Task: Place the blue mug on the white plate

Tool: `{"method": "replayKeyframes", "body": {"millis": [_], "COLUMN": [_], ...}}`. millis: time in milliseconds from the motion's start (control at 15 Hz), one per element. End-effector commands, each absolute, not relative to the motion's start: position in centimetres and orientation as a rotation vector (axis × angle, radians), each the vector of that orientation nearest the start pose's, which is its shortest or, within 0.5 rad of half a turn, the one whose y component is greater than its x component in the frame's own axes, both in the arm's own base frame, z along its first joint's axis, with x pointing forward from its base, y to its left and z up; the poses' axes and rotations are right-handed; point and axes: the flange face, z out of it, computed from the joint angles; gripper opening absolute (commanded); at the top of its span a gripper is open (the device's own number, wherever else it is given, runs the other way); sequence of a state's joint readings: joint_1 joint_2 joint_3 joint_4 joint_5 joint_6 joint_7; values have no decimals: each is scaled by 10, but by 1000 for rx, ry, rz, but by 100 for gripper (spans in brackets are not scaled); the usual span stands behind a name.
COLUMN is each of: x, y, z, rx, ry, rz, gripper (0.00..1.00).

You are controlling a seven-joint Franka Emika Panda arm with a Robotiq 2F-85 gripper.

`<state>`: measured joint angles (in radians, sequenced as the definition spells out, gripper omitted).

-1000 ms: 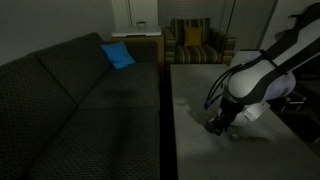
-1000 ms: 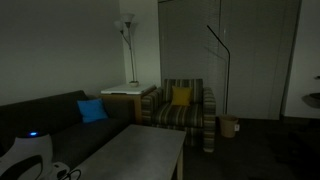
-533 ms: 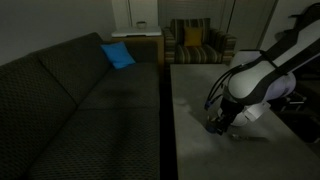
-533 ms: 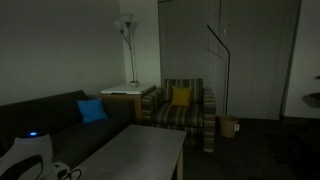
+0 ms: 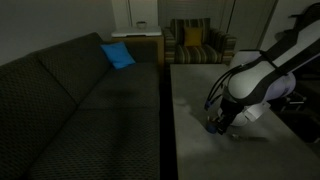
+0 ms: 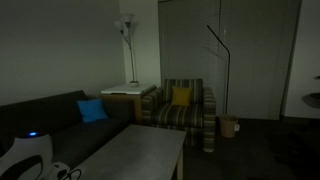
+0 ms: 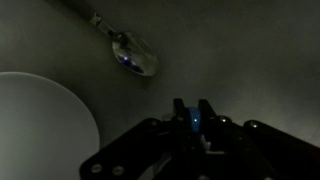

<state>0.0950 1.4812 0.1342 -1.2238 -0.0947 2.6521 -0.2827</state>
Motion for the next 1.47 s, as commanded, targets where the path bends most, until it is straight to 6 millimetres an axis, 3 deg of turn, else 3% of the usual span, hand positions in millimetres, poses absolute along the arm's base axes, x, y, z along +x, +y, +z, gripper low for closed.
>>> {"method": "replayKeyframes", "body": {"millis": [0, 600, 1067, 1400], "x": [632, 634, 655, 669], "y": [134, 137, 142, 133], "z": [-140, -138, -121, -110], "rx": [-2984, -2986, -3022, -3077], "ry": [-749, -771, -827, -833], "rz": [44, 38, -28, -64], "gripper": [4, 3, 3, 3]}}
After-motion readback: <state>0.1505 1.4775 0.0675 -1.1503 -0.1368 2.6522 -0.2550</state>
